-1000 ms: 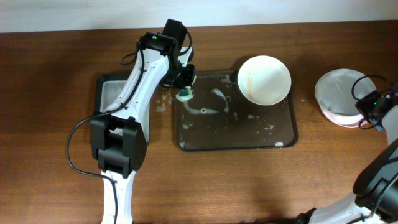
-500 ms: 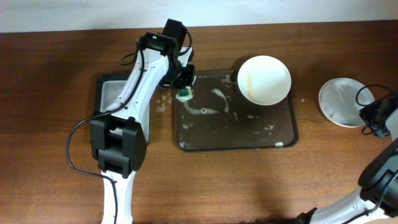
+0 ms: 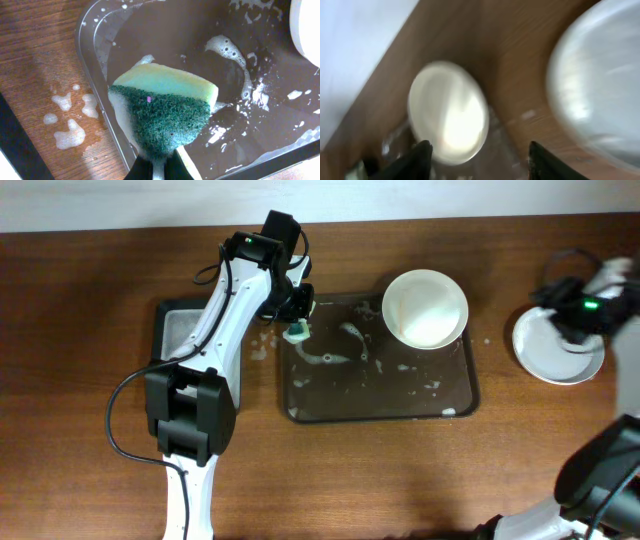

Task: Clean dirty plates on tray and stack at the side
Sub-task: 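Release the white plate on the stack and open the right gripper, then move the right gripper to the tray and grasp the last white plate's rim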

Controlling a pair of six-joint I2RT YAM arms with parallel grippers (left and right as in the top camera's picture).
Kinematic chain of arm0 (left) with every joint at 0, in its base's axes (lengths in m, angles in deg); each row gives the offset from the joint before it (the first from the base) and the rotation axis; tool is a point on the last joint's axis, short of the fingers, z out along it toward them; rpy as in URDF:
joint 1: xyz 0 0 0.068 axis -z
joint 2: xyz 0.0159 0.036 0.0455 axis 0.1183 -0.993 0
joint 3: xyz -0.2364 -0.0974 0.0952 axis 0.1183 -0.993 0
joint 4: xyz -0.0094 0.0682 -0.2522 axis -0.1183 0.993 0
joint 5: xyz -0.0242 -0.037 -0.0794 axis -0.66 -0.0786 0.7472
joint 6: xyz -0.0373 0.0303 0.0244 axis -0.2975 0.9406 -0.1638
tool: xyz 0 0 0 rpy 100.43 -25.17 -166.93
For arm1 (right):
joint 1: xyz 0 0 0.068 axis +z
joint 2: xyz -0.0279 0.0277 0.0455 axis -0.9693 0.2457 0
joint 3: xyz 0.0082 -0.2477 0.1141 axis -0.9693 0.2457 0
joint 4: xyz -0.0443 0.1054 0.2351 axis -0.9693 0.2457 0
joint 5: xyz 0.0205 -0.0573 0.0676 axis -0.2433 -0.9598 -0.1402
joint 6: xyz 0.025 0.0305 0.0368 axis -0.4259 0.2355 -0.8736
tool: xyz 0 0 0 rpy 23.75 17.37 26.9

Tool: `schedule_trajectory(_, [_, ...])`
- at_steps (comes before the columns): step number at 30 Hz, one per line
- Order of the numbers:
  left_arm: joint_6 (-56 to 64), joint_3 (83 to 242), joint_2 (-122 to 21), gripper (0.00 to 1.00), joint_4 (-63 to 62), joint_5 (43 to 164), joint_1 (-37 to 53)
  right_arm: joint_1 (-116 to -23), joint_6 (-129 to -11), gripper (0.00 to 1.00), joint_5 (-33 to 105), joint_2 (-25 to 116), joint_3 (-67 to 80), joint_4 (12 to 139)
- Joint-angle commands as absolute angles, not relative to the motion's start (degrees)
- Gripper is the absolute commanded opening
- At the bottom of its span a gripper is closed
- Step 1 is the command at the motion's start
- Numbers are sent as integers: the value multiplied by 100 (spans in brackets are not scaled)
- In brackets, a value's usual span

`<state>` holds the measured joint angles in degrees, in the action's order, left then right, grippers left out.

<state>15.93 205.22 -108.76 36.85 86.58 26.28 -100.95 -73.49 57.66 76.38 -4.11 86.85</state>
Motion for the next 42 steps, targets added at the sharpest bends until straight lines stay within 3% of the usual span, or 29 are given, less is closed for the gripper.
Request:
schedule_trajectory(1, [1540,20594,-10850,1,3692,8639,2619,-9107,-7261,54,5193,7723,-293,8716])
schedule_trajectory(6, [1543,20592,-10850,1,3648,8636,2619,-7760,-7633,48,3657,8044,-293,8416])
schedule_trajectory(11, [1543,20594,-10850,1,3646,8636,2617,-7201,-8140,44,3532,8514,-293,8213])
schedule_trajectory(42, [1545,20592,-10850,1,3648,8636,2615,-6678,-8577,43,3445,9384,-252,8021])
